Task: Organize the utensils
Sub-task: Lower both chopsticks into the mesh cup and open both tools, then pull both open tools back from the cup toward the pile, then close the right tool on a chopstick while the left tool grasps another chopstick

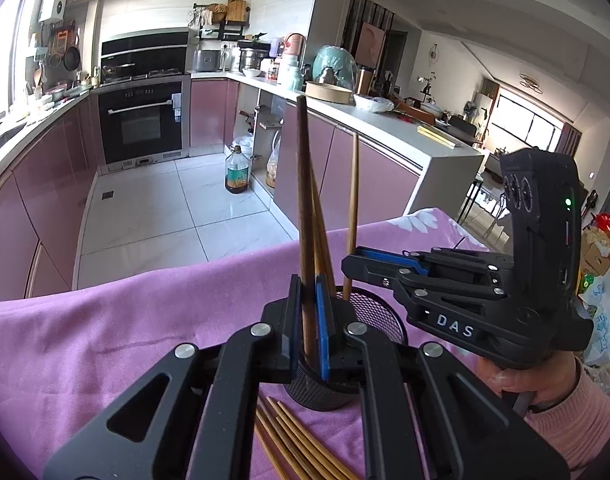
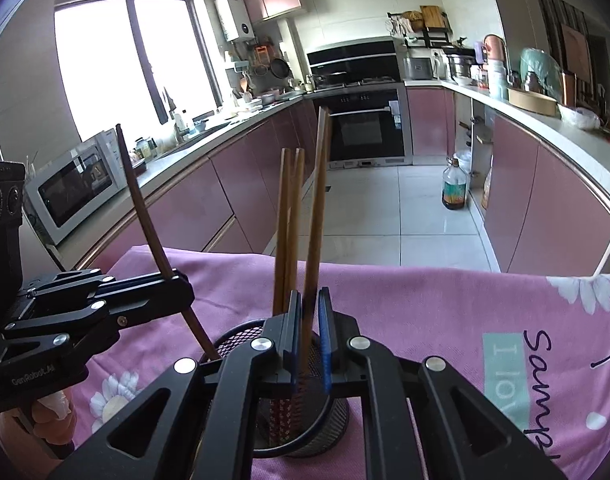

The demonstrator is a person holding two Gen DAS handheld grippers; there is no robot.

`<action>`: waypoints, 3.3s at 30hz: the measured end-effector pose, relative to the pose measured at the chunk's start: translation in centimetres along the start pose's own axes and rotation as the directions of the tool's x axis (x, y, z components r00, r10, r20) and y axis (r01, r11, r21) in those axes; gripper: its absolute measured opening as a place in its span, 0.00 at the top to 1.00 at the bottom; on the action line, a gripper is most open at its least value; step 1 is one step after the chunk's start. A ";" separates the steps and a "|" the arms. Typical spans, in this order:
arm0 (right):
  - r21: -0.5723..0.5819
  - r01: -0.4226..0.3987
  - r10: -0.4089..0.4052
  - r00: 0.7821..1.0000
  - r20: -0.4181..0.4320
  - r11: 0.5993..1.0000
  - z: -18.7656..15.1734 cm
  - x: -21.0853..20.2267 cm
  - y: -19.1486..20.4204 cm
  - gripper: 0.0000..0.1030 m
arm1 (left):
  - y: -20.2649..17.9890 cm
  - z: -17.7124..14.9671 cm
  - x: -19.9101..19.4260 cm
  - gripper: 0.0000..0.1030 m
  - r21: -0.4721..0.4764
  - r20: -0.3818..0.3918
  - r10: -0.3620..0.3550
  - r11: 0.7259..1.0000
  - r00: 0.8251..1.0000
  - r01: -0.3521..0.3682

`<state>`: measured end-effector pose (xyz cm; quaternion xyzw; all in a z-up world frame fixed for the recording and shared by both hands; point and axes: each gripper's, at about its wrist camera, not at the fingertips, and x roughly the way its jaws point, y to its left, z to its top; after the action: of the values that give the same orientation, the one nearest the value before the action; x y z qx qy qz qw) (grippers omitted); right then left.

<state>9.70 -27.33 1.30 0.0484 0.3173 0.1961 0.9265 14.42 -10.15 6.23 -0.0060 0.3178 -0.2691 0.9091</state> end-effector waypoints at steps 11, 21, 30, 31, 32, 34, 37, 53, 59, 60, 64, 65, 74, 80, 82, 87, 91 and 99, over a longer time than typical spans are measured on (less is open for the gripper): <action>0.006 0.018 -0.019 0.999 0.046 1.000 0.0 -1.2 -0.2 0.76 | 1.1 -0.2 0.8 0.92 -0.012 0.020 0.021 1.000 1.000 -0.021; -0.043 -0.009 0.014 0.994 0.112 0.999 -0.9 -4.9 0.9 0.70 | 1.7 -2.2 -3.2 0.90 -0.019 0.112 0.084 0.996 0.990 -0.083; -0.093 -0.073 0.084 0.989 0.123 0.993 -3.2 -8.2 2.5 0.66 | 2.5 -6.0 -6.6 0.80 -0.028 0.137 0.123 0.992 0.983 -0.120; -0.096 -0.078 0.089 0.989 0.116 0.992 -3.5 -8.3 2.7 0.66 | 2.5 -6.4 -6.7 0.79 -0.032 0.134 0.126 0.992 0.983 -0.123; -0.098 -0.086 0.096 0.989 0.109 0.991 -3.9 -8.3 2.9 0.65 | 2.5 -6.7 -6.9 0.79 -0.036 0.131 0.128 0.992 0.983 -0.124; -0.093 -0.102 0.111 0.990 0.088 0.990 -4.9 -8.0 3.2 0.65 | 2.5 -7.7 -7.0 0.76 -0.050 0.125 0.130 0.991 0.984 -0.125; -0.087 -0.119 0.124 0.991 0.051 0.989 -6.2 -7.4 3.6 0.65 | 2.6 -9.2 -6.9 0.72 -0.066 0.104 0.136 0.989 0.985 -0.130; -0.074 -0.134 0.119 0.976 -0.183 0.988 -12.2 -3.1 5.3 0.64 | 3.5 -16.4 -2.9 0.69 -0.094 -0.095 0.113 0.988 0.989 -0.122; -0.069 -0.116 0.099 0.972 -0.213 0.991 -13.0 -2.4 5.5 0.64 | 3.2 -17.9 -1.7 0.69 -0.092 -0.146 0.100 0.989 0.984 -0.114; -0.070 -0.114 0.096 0.971 -0.219 0.991 -13.1 -2.3 5.6 0.64 | 3.2 -18.1 -1.5 0.69 -0.093 -0.152 0.095 0.990 0.984 -0.110; -0.077 -0.105 0.085 0.969 -0.234 0.991 -13.5 -2.0 5.8 0.64 | 3.0 -18.5 -1.1 0.68 -0.090 -0.166 0.094 0.990 0.982 -0.110; -0.083 -0.098 0.076 0.969 -0.236 0.992 -13.5 -1.9 5.9 0.64 | 2.9 -18.5 -1.1 0.68 -0.088 -0.169 0.094 0.990 0.981 -0.110; -0.108 -0.067 0.039 0.969 -0.245 0.992 -13.9 -1.5 6.3 0.64 | 2.6 -18.8 -0.4 0.68 -0.076 -0.191 0.098 0.991 0.977 -0.114; -0.120 -0.053 0.022 0.969 -0.245 0.991 -13.9 -1.4 6.3 0.64 | 2.6 -19.0 0.2 0.69 -0.072 -0.209 0.104 0.990 0.972 -0.121; -0.124 -0.047 0.016 0.969 -0.246 0.991 -13.8 -1.4 6.2 0.64 | 2.7 -19.0 0.3 0.69 -0.070 -0.213 0.109 0.989 0.971 -0.127; -0.136 -0.038 0.003 0.968 -0.250 0.990 -13.8 -1.4 6.2 0.65 | 2.8 -19.1 0.5 0.70 -0.070 -0.215 0.109 0.989 0.971 -0.126; -0.144 -0.028 -0.010 0.966 -0.257 0.989 -13.7 -1.5 5.9 0.65 | 3.0 -19.2 0.5 0.69 -0.068 -0.218 0.113 0.989 0.969 -0.131; -0.151 -0.013 -0.026 0.967 -0.254 0.988 -13.5 -1.3 5.8 0.65 | 2.9 -19.0 0.8 0.69 -0.060 -0.224 0.130 0.987 0.966 -0.147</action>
<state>-1.35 -23.01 -7.48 -0.0486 0.4183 0.2211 0.8796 5.30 -5.01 -9.96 0.0113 0.4260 -0.1914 0.8842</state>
